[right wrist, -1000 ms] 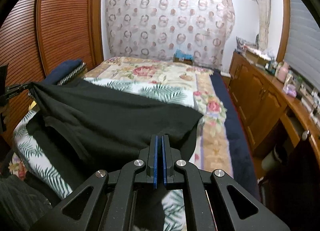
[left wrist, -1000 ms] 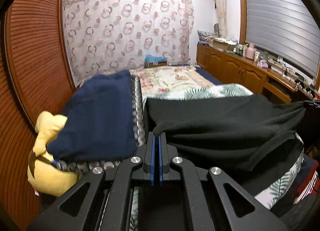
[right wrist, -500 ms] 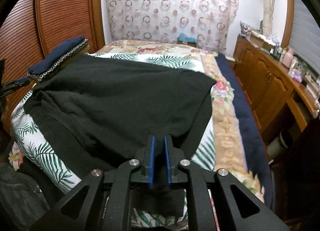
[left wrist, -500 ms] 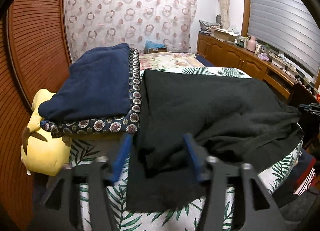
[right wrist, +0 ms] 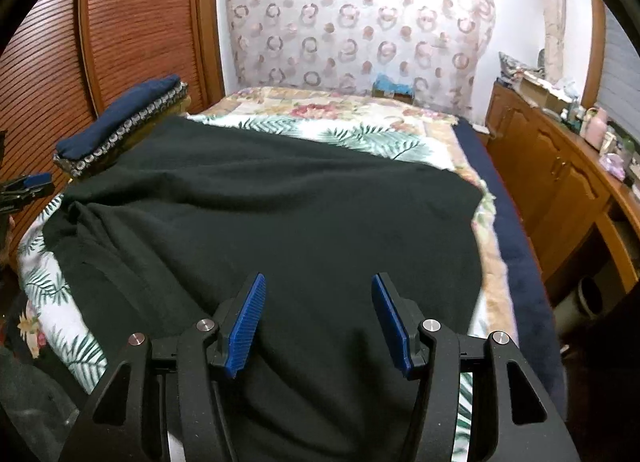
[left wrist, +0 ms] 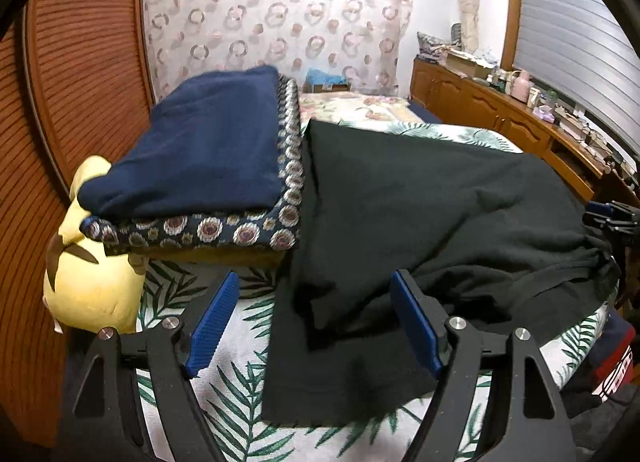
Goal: Fold small clothes
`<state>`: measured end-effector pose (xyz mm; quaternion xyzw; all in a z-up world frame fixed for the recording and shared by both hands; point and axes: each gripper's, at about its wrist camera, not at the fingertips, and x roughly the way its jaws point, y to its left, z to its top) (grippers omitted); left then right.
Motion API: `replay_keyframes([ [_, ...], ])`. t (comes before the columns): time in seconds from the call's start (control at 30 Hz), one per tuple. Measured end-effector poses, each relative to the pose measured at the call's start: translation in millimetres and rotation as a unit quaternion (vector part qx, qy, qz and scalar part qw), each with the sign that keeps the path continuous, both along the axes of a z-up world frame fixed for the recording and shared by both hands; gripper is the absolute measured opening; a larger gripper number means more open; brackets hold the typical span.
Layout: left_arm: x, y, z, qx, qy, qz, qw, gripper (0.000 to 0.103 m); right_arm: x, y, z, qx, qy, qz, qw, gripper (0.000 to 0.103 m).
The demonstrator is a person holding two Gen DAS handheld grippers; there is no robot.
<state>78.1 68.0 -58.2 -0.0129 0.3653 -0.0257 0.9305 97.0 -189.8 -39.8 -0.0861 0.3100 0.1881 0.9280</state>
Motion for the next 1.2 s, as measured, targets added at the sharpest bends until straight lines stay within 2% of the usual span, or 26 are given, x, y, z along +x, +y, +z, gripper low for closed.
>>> replay_keyframes([
  [0.3, 10, 12, -16, 0.003, 0.029, 0.015, 0.9995, 0.079, 33, 20, -21, -0.024, 0.031, 0.011, 0.999, 0.057],
  [0.73, 25, 4, -35, 0.015, 0.059, 0.006, 0.9981, 0.079, 32, 25, -19, -0.028, 0.031, 0.021, 0.999, 0.059],
  [1.03, 25, 8, -36, -0.003, 0.064, -0.001, 0.998, 0.079, 29, 23, -20, -0.025, 0.03, 0.021, 0.999, 0.061],
  [1.2, 20, 16, -28, -0.038, 0.048, -0.003, 0.9981, 0.079, 29, 23, -20, -0.025, 0.03, 0.021, 0.999, 0.061],
])
